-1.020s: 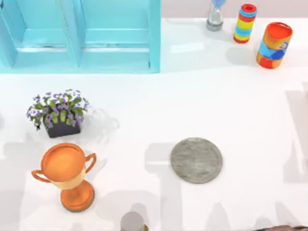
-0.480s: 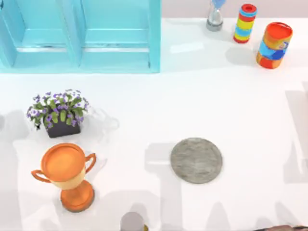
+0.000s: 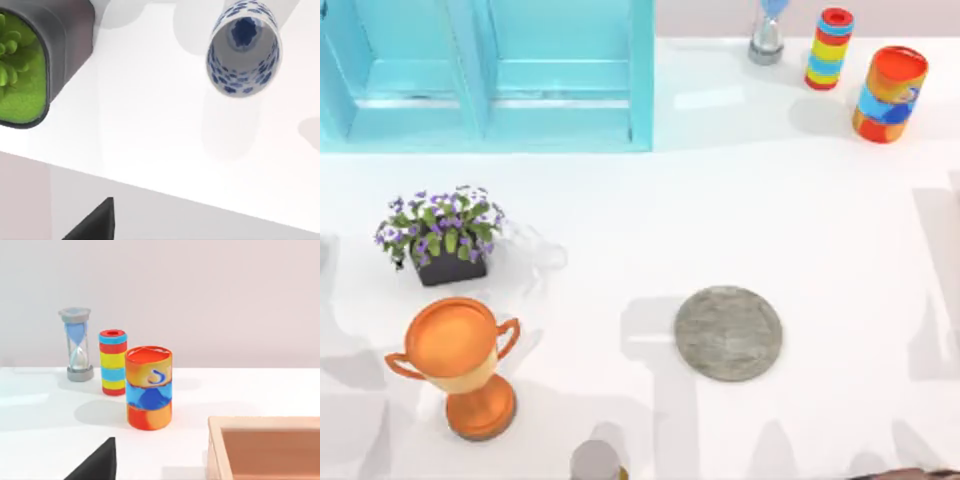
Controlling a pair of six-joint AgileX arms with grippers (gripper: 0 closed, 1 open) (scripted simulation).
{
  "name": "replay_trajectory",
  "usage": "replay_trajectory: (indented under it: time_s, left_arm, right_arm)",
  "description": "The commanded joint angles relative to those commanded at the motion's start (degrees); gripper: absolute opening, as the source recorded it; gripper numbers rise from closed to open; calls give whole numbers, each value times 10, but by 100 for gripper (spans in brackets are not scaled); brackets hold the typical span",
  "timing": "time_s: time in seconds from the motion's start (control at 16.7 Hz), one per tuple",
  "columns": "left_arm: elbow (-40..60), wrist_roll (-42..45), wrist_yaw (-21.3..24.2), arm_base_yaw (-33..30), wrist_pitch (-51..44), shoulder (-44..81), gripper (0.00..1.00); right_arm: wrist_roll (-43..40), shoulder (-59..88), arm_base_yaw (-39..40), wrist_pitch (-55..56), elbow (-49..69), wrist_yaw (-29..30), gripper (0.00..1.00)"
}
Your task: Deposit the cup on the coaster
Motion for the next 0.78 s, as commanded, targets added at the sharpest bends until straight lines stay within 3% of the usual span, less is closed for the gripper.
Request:
replay_trajectory:
  time_s: [0.3,0.78]
  left_arm:
    - [26,83,18,8,-45,104,100]
    - [25,93,20,6,-47,116,100]
  right_arm:
    - [0,0,0,0,0,0,100]
    - [0,0,0,0,0,0,100]
